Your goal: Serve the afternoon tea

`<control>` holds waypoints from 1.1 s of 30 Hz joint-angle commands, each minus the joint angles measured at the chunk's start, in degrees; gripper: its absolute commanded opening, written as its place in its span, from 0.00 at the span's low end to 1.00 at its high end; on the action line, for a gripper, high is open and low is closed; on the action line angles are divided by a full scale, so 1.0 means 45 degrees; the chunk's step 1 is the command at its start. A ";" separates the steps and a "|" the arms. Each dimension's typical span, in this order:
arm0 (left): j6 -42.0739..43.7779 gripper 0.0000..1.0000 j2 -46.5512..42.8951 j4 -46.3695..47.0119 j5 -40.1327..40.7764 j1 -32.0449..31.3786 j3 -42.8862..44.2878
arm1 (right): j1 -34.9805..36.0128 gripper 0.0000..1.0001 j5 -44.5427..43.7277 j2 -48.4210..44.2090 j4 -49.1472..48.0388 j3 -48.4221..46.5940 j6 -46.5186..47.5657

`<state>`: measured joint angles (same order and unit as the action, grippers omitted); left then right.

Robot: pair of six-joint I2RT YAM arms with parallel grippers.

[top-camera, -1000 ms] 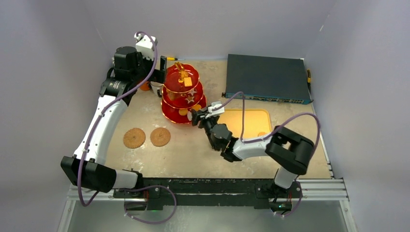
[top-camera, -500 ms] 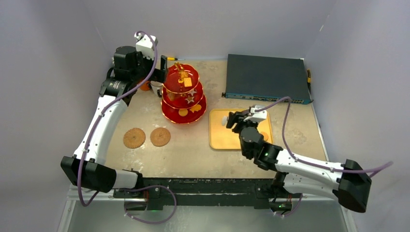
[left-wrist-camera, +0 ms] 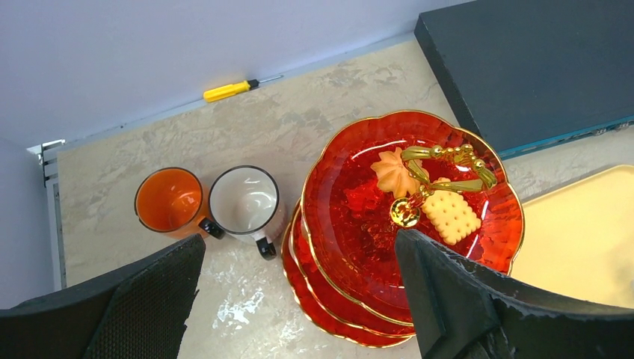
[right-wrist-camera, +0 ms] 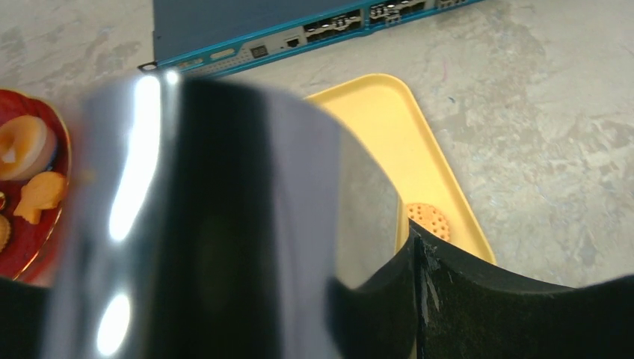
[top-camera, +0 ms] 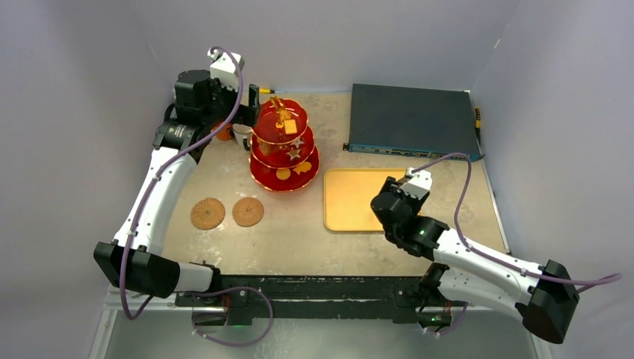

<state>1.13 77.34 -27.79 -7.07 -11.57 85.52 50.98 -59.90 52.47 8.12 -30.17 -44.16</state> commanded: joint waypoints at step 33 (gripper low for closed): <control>0.0228 0.99 0.0575 0.1007 -0.0360 0.0110 0.1428 | -0.2792 0.71 -0.1747 0.1330 0.4620 -0.1595 -0.4596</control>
<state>1.32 78.32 -25.71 -7.53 -11.57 87.64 40.21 -66.52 56.47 27.92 -34.13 -63.07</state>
